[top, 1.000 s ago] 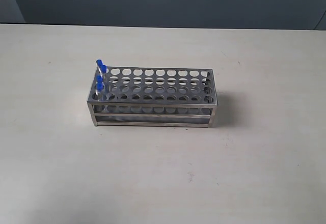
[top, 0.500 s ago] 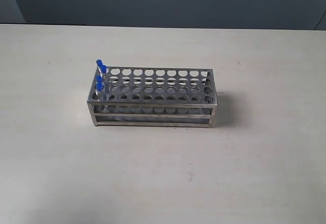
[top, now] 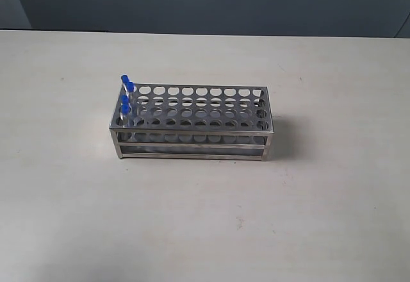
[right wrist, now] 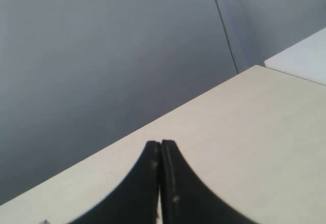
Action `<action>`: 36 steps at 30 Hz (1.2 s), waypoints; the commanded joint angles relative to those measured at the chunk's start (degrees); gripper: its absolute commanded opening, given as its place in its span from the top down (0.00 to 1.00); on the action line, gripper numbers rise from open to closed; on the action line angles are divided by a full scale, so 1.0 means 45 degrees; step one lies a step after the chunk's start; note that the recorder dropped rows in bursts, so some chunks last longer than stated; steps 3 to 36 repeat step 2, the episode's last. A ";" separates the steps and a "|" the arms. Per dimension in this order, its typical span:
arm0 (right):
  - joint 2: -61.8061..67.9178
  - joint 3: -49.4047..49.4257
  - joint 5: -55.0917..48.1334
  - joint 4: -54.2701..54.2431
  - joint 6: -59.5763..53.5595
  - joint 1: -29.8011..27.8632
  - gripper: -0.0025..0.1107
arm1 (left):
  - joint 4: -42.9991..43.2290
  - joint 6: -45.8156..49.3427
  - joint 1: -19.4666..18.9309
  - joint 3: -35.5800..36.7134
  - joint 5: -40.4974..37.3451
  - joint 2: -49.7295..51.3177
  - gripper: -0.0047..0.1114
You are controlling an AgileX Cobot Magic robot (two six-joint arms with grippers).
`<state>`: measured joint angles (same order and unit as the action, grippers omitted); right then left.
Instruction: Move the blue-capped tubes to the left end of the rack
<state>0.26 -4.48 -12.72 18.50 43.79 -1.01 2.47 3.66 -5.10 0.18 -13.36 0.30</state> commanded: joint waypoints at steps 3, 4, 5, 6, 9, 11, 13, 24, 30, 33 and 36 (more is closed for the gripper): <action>-0.0057 0.0056 0.0085 0.0064 -0.0032 -0.0043 0.98 | 0.0000 -0.0006 0.0158 -0.0040 0.0027 -0.0066 0.95; -0.0057 0.0056 0.0085 0.0064 -0.0032 -0.0043 0.98 | 0.0000 -0.0006 0.0158 -0.0040 0.0027 -0.0066 0.95; -0.0057 0.0056 0.0085 0.0064 -0.0032 -0.0043 0.98 | 0.0000 -0.0006 0.0158 -0.0040 0.0027 -0.0066 0.95; -0.0057 0.0056 0.0085 0.0064 -0.0032 -0.0043 0.98 | 0.0000 -0.0006 0.0158 -0.0040 0.0027 -0.0066 0.95; -0.0057 0.0056 0.0085 0.0064 -0.0032 -0.0043 0.98 | 0.0000 -0.0006 0.0158 -0.0040 0.0027 -0.0066 0.95; -0.0057 0.0056 0.0085 0.0064 -0.0032 -0.0043 0.98 | 0.0000 -0.0006 0.0158 -0.0040 0.0027 -0.0066 0.95; -0.0057 0.0056 0.0085 0.0064 -0.0032 -0.0043 0.98 | 0.0000 -0.0006 0.0158 -0.0040 0.0027 -0.0066 0.95; -0.0057 0.0056 0.0085 0.0064 -0.0032 -0.0043 0.98 | 0.0000 -0.0006 0.0158 -0.0040 0.0027 -0.0066 0.95; -0.0057 0.0056 0.0085 0.0064 -0.0032 -0.0043 0.98 | 0.0000 -0.0006 0.0158 -0.0040 0.0027 -0.0066 0.95; -0.0057 0.0056 0.0085 0.0064 -0.0032 -0.0043 0.98 | 0.0000 -0.0006 0.0158 -0.0040 0.0027 -0.0066 0.95; -0.0057 0.0056 0.0085 0.0064 -0.0032 -0.0043 0.98 | 0.0000 -0.0006 0.0158 -0.0040 0.0027 -0.0066 0.95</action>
